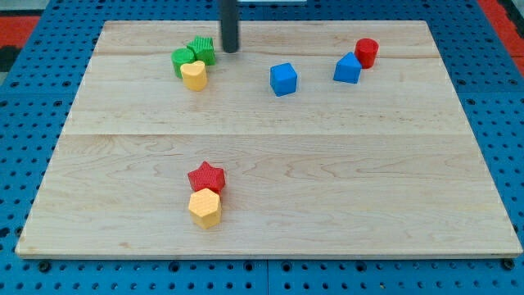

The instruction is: Separate the green blocks and yellow heart from the blue cube

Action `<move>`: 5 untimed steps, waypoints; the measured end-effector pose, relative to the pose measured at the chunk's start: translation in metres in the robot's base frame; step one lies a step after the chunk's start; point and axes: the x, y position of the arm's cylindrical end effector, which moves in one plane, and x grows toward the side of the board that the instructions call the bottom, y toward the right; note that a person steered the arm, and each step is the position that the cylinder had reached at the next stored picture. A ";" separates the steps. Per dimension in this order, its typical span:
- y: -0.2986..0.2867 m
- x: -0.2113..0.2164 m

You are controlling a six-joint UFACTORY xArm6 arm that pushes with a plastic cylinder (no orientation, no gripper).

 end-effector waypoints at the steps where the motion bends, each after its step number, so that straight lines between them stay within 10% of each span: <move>1: -0.076 0.042; 5: -0.034 0.152</move>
